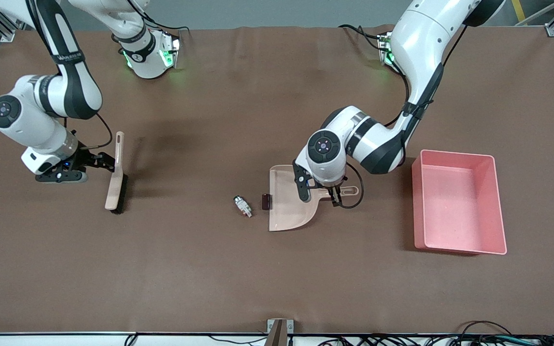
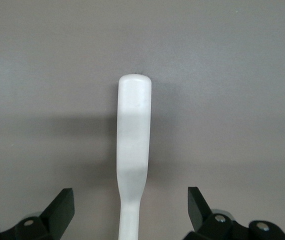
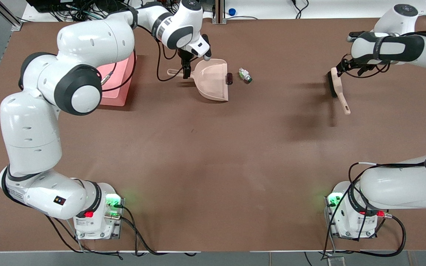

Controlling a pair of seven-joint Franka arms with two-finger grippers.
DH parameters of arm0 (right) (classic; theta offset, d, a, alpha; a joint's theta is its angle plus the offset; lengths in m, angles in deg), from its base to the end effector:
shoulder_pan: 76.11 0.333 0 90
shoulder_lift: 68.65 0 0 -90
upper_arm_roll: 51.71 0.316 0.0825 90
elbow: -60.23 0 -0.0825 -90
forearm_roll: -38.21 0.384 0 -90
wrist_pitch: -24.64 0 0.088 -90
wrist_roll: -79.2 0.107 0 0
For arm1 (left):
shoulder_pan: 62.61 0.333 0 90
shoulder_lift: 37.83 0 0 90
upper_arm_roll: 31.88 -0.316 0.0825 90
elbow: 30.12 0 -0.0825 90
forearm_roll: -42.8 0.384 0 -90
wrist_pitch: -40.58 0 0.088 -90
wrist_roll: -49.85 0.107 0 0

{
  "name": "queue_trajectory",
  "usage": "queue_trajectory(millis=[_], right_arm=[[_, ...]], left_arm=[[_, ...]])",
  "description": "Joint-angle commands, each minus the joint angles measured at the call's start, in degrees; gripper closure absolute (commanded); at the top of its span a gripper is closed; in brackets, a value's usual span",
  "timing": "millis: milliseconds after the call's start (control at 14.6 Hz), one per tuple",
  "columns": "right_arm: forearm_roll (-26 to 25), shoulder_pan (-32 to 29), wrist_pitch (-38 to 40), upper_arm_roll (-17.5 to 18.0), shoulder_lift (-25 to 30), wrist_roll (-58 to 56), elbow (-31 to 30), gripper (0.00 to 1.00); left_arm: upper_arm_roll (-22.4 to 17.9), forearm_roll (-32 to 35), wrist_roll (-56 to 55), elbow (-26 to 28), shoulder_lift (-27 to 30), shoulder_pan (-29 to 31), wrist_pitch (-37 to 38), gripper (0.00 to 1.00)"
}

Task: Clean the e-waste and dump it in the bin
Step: 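Grasp the dustpan handle with the left gripper while the right gripper grasps the brush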

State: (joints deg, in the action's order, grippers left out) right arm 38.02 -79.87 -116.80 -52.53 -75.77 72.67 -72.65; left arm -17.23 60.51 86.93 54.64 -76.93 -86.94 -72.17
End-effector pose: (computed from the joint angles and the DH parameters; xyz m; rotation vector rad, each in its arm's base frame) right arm 0.5201 -0.0417 0.2905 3.1345 0.0576 0.0386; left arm 0.5708 -0.3996 0.2702 -2.2795 1.9797 0.2498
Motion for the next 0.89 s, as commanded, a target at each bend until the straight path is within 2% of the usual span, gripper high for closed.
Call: queue_trajectory(millis=[0,137,412,617,823], right_arm=[[-0.78,0.16,-6.19,0.04,-2.89,-0.24,-1.76,0.0],[-0.78,0.07,-9.45,0.04,-5.52,-0.24,-1.94,0.0],[-0.78,0.07,-14.83,0.12,-8.78,-0.06,-3.09,0.01],[-0.78,0.07,-14.39,0.12,-8.79,0.29,-3.09,0.09],[-0.69,0.07,-14.21,0.12,-8.79,0.46,-3.09,0.23]], left_arm=[[0.11,1.28,1.32,-0.64,-1.32,-0.63,-1.85,0.14],[0.11,3.55,1.93,-0.64,-1.67,-0.8,-2.91,0.17],[0.02,4.0,1.32,-0.73,-2.99,-1.86,-3.43,0.17],[0.02,5.49,1.24,-0.73,-3.78,-1.95,-3.96,0.19],[0.02,5.58,1.24,-0.73,-3.87,-1.86,-3.96,0.19]])
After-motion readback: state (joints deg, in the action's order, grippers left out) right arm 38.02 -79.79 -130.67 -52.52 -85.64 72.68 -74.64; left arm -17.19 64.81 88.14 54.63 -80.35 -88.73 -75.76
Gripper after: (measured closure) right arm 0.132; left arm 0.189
